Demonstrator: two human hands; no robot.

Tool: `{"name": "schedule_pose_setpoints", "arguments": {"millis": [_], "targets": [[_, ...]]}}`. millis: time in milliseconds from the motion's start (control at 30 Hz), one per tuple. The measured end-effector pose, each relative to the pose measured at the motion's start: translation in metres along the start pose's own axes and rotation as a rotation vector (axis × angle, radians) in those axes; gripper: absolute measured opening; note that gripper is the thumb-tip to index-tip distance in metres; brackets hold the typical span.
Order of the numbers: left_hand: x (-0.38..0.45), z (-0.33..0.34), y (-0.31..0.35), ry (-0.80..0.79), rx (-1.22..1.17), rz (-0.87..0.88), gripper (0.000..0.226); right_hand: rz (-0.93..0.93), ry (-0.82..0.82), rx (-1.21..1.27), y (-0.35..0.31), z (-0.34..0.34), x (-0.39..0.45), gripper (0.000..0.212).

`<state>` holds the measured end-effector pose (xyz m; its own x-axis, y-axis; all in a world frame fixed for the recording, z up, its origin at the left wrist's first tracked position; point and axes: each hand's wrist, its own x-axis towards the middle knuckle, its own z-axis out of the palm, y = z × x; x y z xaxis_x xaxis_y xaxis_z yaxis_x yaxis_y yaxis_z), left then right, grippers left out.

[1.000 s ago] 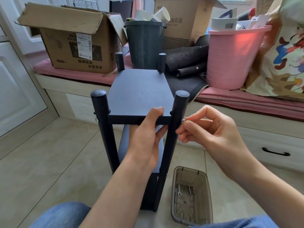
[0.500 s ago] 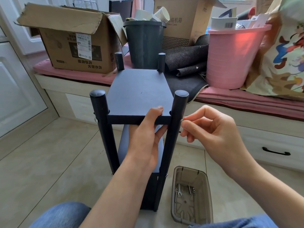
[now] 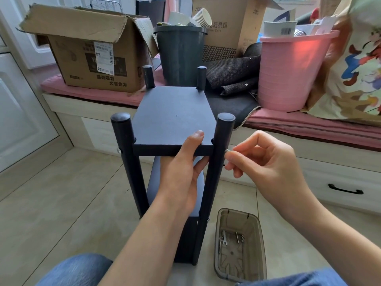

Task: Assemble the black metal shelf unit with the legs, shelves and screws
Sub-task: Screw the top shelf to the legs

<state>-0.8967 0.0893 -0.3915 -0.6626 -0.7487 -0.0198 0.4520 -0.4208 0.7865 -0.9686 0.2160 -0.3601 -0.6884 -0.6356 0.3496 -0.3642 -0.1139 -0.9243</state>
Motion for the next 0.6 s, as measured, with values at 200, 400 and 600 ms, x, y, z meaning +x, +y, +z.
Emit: {"name": "schedule_pose_setpoints", "arguments": {"millis": [200,400,600], "targets": [[0.0009,-0.0015,-0.0005,-0.030,0.002,-0.006,0.029,0.053,-0.009,0.040,0.0014,0.0009,0.0038,0.014],[0.0009,-0.0010,0.0003,-0.042,-0.014,-0.002,0.047,0.038,0.015,0.022,0.0004,0.0062,0.0046,0.016],[0.0013,-0.0004,-0.0001,-0.042,-0.049,-0.009,0.056,0.003,0.022,-0.069,-0.0006,0.0055,0.0020,0.014]]}}
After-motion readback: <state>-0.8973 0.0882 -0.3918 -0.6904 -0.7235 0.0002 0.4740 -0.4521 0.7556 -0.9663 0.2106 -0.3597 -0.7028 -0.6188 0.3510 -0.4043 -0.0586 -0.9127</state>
